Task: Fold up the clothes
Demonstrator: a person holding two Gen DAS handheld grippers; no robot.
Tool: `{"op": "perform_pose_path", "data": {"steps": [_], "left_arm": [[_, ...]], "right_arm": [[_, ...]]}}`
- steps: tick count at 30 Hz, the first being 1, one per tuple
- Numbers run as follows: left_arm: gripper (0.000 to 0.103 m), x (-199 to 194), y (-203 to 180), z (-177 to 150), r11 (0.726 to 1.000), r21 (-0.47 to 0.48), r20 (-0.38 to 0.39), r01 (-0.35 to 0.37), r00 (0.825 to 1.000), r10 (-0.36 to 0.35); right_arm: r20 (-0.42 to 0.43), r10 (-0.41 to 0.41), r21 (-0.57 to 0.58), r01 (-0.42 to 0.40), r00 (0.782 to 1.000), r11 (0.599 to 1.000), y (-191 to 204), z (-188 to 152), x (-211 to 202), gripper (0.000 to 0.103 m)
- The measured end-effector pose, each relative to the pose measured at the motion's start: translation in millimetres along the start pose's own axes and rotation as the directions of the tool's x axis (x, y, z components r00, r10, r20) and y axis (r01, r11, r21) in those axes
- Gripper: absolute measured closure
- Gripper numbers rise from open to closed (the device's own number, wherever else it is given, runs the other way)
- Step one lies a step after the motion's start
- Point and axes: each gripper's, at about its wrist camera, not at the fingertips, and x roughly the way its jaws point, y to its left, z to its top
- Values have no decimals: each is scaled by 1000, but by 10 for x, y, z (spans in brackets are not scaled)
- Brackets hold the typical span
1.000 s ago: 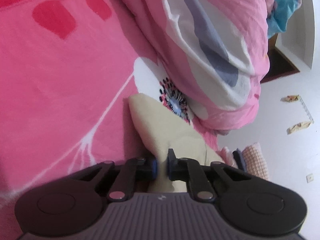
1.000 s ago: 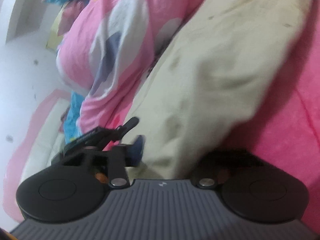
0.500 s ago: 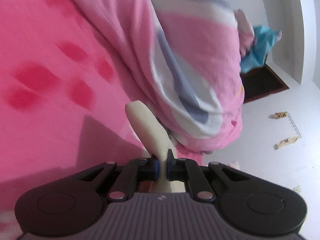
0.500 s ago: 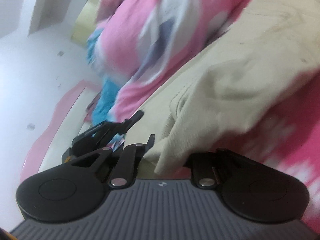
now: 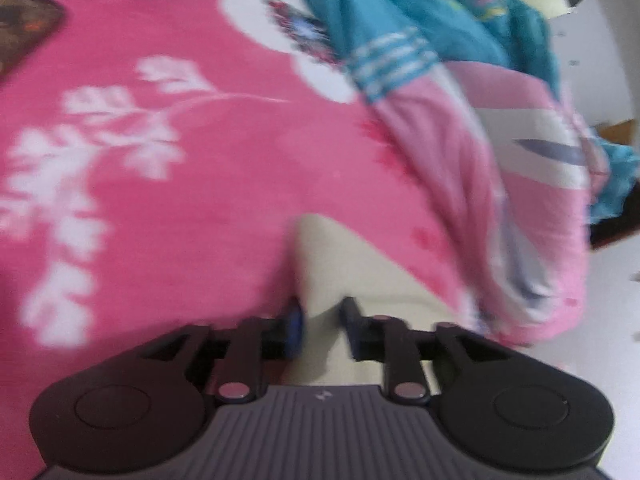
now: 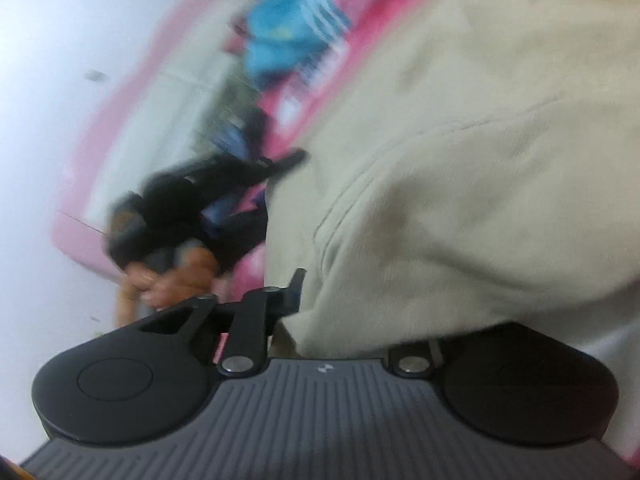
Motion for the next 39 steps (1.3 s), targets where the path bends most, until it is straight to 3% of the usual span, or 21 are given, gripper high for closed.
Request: {"op": "perform_pose_path", "data": {"steps": [2,3,5,9,11,13,14,16,18,20,23,28,31,34,37,39], "left_arm": [[61,-118,-3,-11,1000,20,40,2,999,-3],[55,-184,-41,-27,999,43,68,-2,998,-1],[55,-332,-191,-78,993,112,141,-22,990,6],[55,-566,-562,-319,957,281,225,-76,974,12],[55,-583,-816,-548,901,411,242,-136,970,37],[55,-517,-1037,-772,836,517,249,-181,967,55],[55,-490,-1113,-895,806,557,251,-197,966,63],[55,-424,-1246,-1126,750,621,255,-227,964,80],[55,-329,-1294,-1298,726,643,250,-244,963,103],[55,-242,-1265,-1435,719,646,237,-257,963,130],[55,-77,-1132,-1551,684,651,257,-328,944,208],[55,-146,-1006,-1583,685,656,276,-316,946,172],[54,-208,-1009,-1577,674,660,305,-333,938,165],[54,-242,-977,-1547,694,638,315,-333,936,159],[54,-309,-915,-1531,723,613,331,-318,935,131],[54,-380,-880,-1540,729,608,345,-313,932,113]], "right_arm": [[-22,37,16,-36,999,999,-36,0,-123,73],[-29,47,10,-47,998,999,-37,-4,-219,64],[-20,18,-53,-19,1000,998,2,-47,-496,46],[75,-59,-234,75,995,969,-59,-155,-1271,41],[177,-108,-313,160,978,936,-158,-175,-1736,42],[308,-147,-363,258,940,895,-231,-94,-2090,47],[353,-160,-380,298,922,876,-250,-29,-2190,57],[368,-181,-410,334,912,849,-255,84,-2186,74],[384,-201,-438,369,901,820,-261,196,-2182,76],[400,-219,-464,403,890,789,-267,309,-2178,77],[426,-245,-501,453,871,738,-276,477,-2172,80],[471,-283,-554,530,835,642,-290,758,-2162,85],[498,-299,-579,569,814,585,-297,951,-2132,85],[497,-315,-581,580,809,571,-344,1346,-1884,85],[357,-463,-546,583,811,601,-851,1698,-1439,86],[334,-501,-552,596,799,583,-884,1725,-1385,87]]}}
